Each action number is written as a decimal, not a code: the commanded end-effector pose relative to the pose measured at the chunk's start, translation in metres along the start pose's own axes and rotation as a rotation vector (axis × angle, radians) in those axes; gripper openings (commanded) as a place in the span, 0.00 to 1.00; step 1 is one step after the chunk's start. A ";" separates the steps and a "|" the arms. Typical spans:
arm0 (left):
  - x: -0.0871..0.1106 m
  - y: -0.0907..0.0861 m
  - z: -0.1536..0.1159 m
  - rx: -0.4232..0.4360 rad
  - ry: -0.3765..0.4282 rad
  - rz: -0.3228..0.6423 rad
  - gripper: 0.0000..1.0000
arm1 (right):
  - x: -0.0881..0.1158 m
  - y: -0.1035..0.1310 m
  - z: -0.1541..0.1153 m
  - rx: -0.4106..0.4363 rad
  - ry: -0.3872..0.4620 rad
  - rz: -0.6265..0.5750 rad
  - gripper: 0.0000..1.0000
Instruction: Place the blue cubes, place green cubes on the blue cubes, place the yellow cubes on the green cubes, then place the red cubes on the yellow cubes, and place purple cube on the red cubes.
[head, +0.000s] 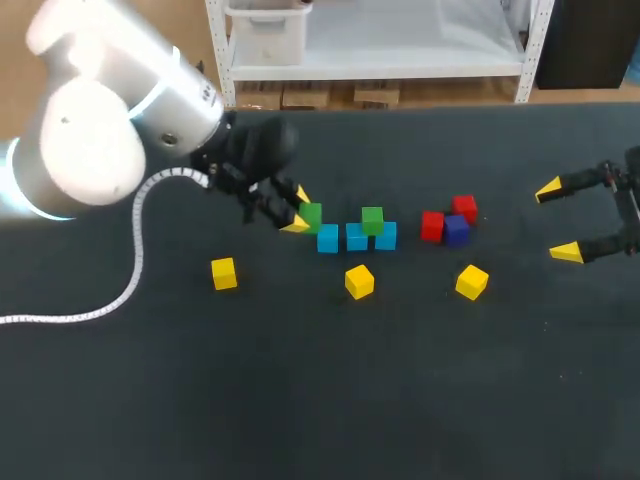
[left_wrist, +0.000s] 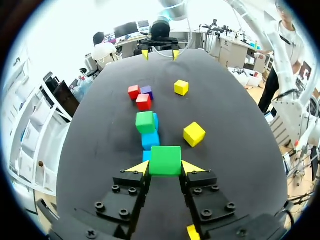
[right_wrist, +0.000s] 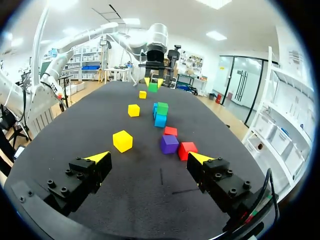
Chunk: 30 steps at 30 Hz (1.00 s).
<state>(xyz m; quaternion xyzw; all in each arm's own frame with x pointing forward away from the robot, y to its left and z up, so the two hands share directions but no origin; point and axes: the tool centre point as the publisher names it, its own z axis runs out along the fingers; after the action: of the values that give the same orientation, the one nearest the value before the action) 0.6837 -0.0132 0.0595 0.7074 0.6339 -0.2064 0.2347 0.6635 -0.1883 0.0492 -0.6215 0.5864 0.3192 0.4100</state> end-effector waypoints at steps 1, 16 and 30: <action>-0.004 0.019 0.018 0.029 0.003 -0.003 0.00 | 0.000 0.000 0.000 0.000 -0.001 0.000 1.00; -0.012 0.026 0.039 -0.020 -0.042 -0.088 0.00 | 0.000 0.000 0.000 0.000 -0.001 0.000 1.00; -0.010 0.017 0.045 -0.011 -0.039 -0.109 0.00 | 0.000 0.000 0.000 0.000 -0.001 0.000 1.00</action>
<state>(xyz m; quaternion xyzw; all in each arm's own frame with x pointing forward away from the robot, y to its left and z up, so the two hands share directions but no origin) 0.7015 -0.0502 0.0306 0.6666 0.6672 -0.2303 0.2397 0.6635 -0.1883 0.0493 -0.6215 0.5863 0.3192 0.4099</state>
